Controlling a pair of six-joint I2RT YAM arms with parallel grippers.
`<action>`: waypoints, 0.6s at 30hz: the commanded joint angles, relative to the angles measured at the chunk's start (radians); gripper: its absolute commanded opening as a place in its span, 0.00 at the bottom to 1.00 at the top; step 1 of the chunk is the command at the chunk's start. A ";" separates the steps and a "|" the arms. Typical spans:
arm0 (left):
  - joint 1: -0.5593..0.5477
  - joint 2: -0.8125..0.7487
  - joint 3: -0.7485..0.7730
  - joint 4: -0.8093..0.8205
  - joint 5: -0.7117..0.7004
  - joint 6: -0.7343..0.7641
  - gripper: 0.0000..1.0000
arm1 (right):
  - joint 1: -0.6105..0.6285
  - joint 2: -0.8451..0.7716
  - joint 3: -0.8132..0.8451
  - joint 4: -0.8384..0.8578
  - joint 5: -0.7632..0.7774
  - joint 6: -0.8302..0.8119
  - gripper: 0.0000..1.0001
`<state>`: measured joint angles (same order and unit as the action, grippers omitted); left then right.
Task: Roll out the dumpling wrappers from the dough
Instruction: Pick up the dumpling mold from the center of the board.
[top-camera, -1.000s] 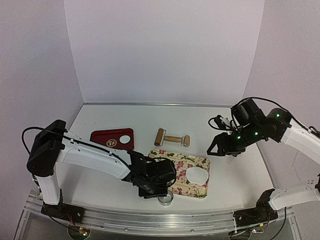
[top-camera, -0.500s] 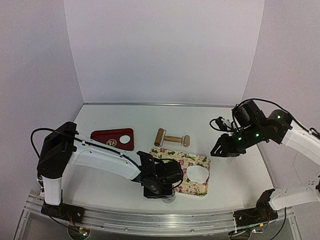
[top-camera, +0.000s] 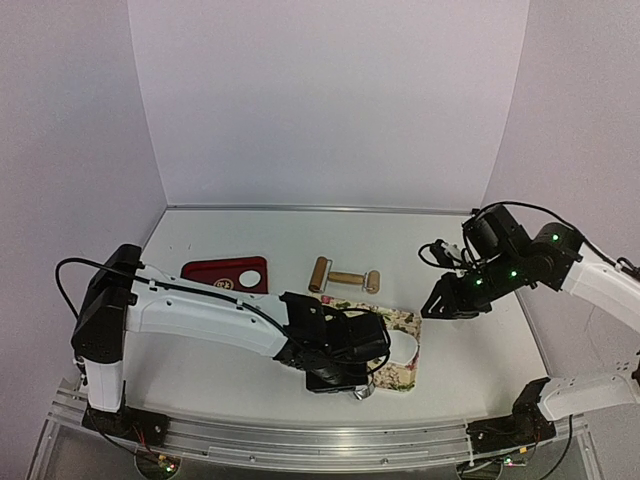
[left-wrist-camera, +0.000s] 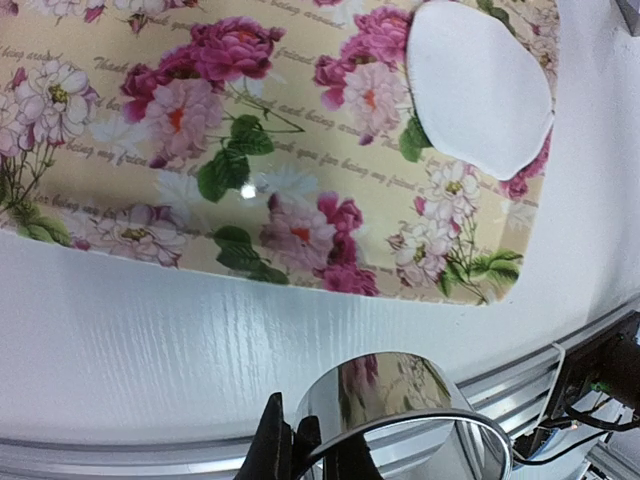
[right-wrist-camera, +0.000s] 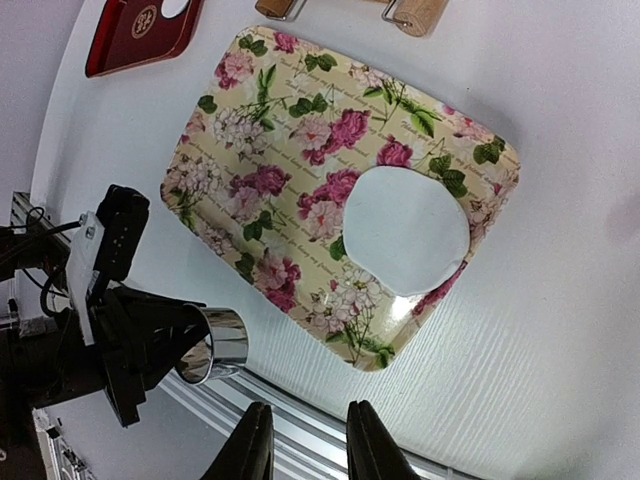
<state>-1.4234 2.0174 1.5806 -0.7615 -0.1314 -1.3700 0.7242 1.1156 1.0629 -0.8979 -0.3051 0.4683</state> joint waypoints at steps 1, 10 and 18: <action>-0.007 0.012 0.080 -0.044 -0.033 -0.043 0.00 | -0.003 -0.027 -0.003 0.015 -0.033 -0.007 0.02; 0.063 0.028 0.141 -0.019 0.004 0.039 0.00 | -0.003 0.030 -0.018 0.017 -0.098 0.021 0.46; 0.193 0.093 0.250 -0.022 0.082 0.231 0.00 | -0.003 0.098 0.009 0.013 0.029 0.127 0.55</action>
<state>-1.2914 2.0716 1.7238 -0.7856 -0.0849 -1.2671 0.7242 1.2014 1.0451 -0.8903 -0.3666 0.5167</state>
